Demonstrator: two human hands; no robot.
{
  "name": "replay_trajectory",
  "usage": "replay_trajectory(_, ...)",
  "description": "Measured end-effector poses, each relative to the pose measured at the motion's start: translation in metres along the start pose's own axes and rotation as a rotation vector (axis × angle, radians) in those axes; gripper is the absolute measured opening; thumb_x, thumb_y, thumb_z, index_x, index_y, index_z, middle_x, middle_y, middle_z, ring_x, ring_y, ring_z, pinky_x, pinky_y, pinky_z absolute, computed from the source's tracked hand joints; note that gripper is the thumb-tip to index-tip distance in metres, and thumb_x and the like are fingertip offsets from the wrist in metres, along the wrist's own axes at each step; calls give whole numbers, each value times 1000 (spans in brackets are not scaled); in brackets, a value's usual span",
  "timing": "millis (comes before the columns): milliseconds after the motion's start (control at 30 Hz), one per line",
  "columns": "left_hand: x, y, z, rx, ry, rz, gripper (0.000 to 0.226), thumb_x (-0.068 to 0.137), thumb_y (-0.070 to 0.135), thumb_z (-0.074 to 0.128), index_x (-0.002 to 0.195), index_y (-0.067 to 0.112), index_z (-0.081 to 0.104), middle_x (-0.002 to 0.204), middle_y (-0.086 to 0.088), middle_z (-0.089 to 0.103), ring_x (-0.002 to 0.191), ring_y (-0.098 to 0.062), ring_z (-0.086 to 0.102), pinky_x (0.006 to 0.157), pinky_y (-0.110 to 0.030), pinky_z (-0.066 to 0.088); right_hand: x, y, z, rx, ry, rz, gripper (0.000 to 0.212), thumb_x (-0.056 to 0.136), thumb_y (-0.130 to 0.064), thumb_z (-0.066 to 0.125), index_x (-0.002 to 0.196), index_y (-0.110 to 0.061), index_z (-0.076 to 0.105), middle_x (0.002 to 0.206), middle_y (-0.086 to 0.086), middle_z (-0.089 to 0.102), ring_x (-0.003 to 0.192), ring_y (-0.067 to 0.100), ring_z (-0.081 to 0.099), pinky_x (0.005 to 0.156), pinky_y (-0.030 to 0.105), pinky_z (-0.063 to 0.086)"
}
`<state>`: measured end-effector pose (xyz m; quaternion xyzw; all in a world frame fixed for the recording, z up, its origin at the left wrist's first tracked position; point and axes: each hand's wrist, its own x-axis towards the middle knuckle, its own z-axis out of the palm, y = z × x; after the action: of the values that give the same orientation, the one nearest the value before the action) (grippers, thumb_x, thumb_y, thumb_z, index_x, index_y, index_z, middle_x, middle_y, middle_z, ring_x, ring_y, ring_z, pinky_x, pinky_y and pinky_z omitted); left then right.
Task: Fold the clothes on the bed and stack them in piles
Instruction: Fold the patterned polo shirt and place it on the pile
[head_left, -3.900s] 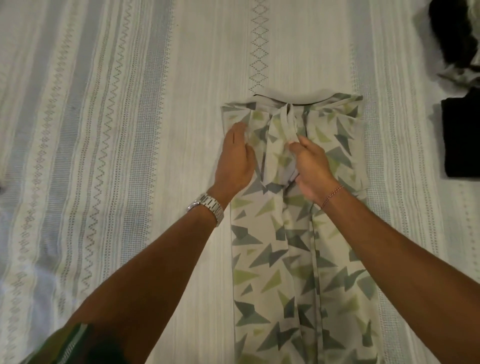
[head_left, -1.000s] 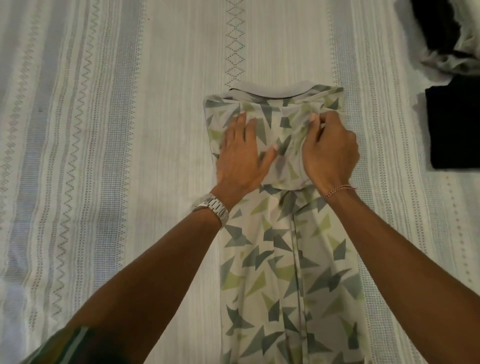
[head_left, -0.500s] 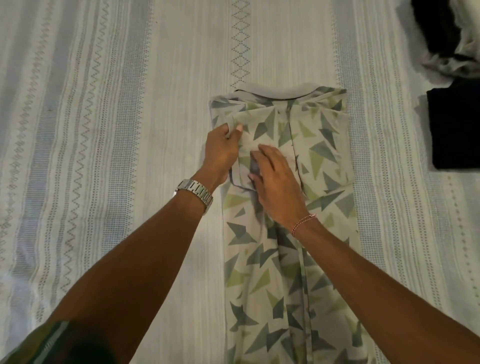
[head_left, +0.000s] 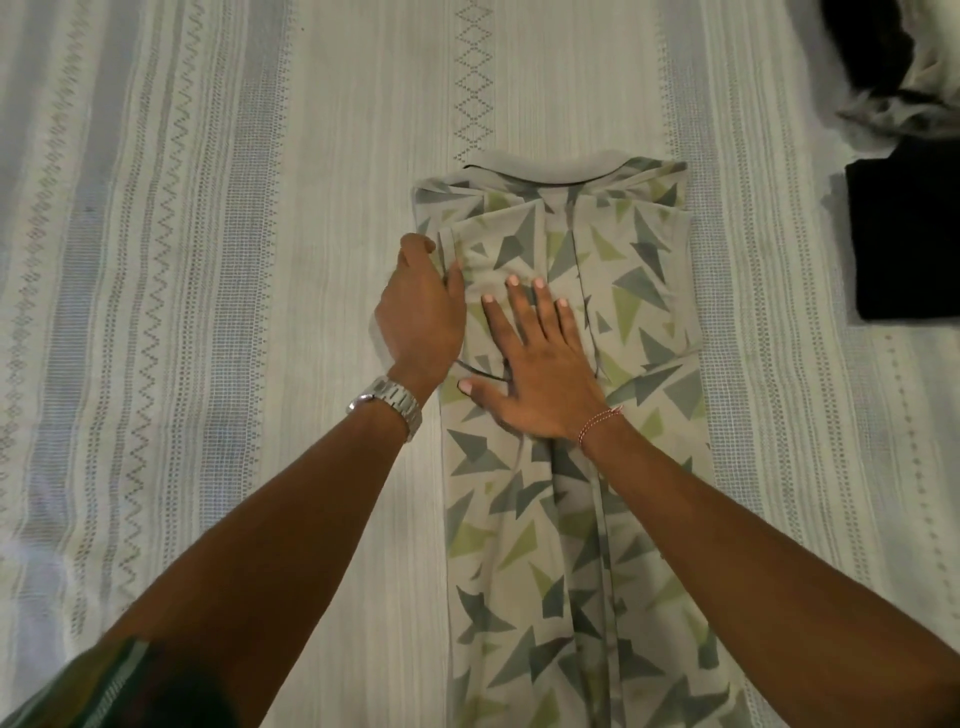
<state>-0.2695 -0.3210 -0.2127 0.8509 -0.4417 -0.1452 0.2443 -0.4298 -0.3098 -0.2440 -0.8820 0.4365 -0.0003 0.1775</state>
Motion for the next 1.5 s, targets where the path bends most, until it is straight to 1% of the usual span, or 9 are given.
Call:
replay_trajectory(67,-16,-1,-2,46,53,178,30,101,27,57,123,8,53,113,-9,62,96,-24,60,69,-34,45,-2,1,-10,277,-15,30,99,92,-72,49,164,-17,10,171,6,0,157,22,-8,128,42,-2)
replay_trajectory(133,-32,-2,-2,51,35,398,25,98,18,60,120,6,59,111,-12,63,95,-27,62,71,-36,50,-18,-2,-23,570,134,118,78,95,-43,68,156,-11,31,163,6,29,152,19,23,124,29,18)
replay_trajectory(233,-50,-4,2,7,-212,717,23,99,19,57,121,13,63,104,-6,63,82,-19,61,64,-33,52,-63,-13,-33,555,387,388,34,93,-25,72,122,-12,59,118,2,61,107,16,58,95,27,48)
replay_trajectory(367,-62,7,-3,83,-588,860,30,97,24,56,124,27,69,97,3,67,85,-17,63,64,-29,41,-120,-28,-25,585,7,686,27,87,-43,77,103,-24,67,85,-18,65,78,3,63,73,26,55)
replay_trajectory(633,-55,41,-21,601,-730,1006,32,85,31,72,117,32,71,104,5,71,94,-20,66,69,-30,39,-142,-36,-16,638,-90,706,17,89,-38,75,76,-28,70,73,-14,68,71,9,66,65,26,52)
replay_trajectory(933,-61,54,-17,610,-546,1134,23,104,35,51,107,18,67,90,-9,69,81,-30,66,62,-34,37,-168,-46,-18,624,67,748,15,91,-34,66,87,-22,59,76,-9,64,68,10,61,62,32,53)
replay_trajectory(1033,-68,47,-5,661,-530,1087,24,106,34,46,113,16,61,95,-11,68,82,-34,66,64,-37,42,-182,-48,-15,660,-42,781,23,90,-41,72,92,-25,55,76,-10,63,68,8,60,64,31,52)
replay_trajectory(1233,-86,35,6,684,-438,1031,20,107,24,44,118,10,52,91,-11,67,75,-34,64,59,-38,38,-238,-43,-4,800,-249,768,45,88,-42,77,59,-15,55,52,-3,61,47,16,64,51,31,52)
replay_trajectory(1500,-124,20,21,457,-242,823,28,84,6,74,101,10,51,70,-6,63,47,-28,58,39,-29,36,-293,-46,-2,789,-435,799,47,91,-40,74,54,-17,57,43,-3,59,38,7,58,46,17,45)
